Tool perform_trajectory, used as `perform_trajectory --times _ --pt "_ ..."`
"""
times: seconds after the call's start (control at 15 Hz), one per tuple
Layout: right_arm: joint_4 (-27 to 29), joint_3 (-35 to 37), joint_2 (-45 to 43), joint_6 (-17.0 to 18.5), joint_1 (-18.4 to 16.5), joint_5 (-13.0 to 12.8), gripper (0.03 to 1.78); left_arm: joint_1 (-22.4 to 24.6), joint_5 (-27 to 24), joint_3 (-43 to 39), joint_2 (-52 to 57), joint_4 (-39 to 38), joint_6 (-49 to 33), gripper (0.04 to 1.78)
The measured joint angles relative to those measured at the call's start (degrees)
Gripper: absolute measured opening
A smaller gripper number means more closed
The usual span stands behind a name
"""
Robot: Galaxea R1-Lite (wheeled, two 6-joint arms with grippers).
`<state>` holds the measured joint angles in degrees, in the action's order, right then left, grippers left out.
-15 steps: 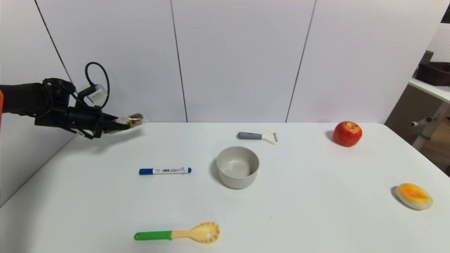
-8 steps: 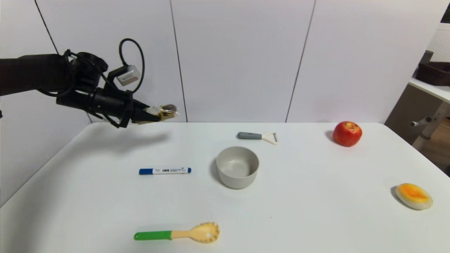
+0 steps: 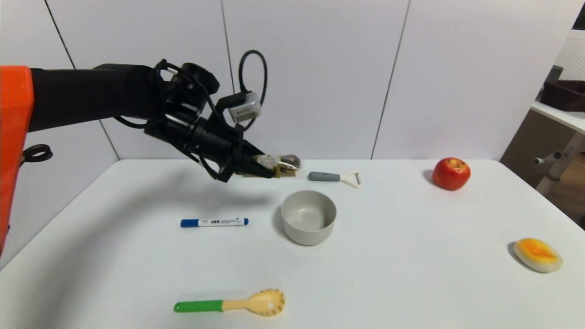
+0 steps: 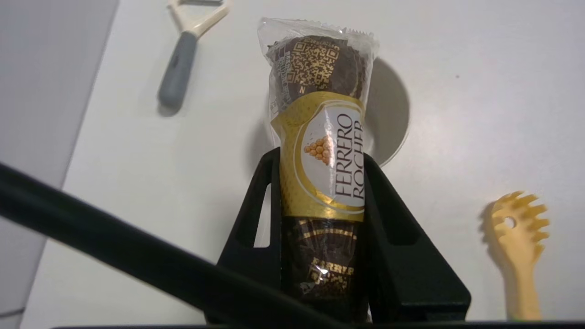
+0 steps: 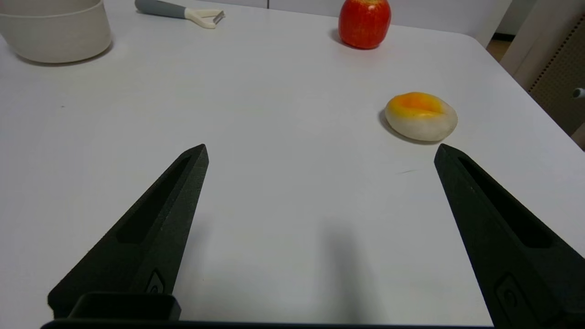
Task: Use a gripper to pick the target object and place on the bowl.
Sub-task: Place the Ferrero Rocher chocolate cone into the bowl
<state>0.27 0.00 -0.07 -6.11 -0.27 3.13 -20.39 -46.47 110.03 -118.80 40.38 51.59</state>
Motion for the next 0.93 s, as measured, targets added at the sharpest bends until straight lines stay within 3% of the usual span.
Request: perform_trajectory --times 0.4,0.93 --pt "0.0 0.0 0.0 0.0 0.0 0.0 1.71 -8.8 5.1 0.0 -4.2 0.0 -0.2 0.49" --pt "0.0 0.0 0.0 0.0 0.0 0.0 1.71 -9.9 10.7 0.5 -7.4 0.8 -0.1 0.49"
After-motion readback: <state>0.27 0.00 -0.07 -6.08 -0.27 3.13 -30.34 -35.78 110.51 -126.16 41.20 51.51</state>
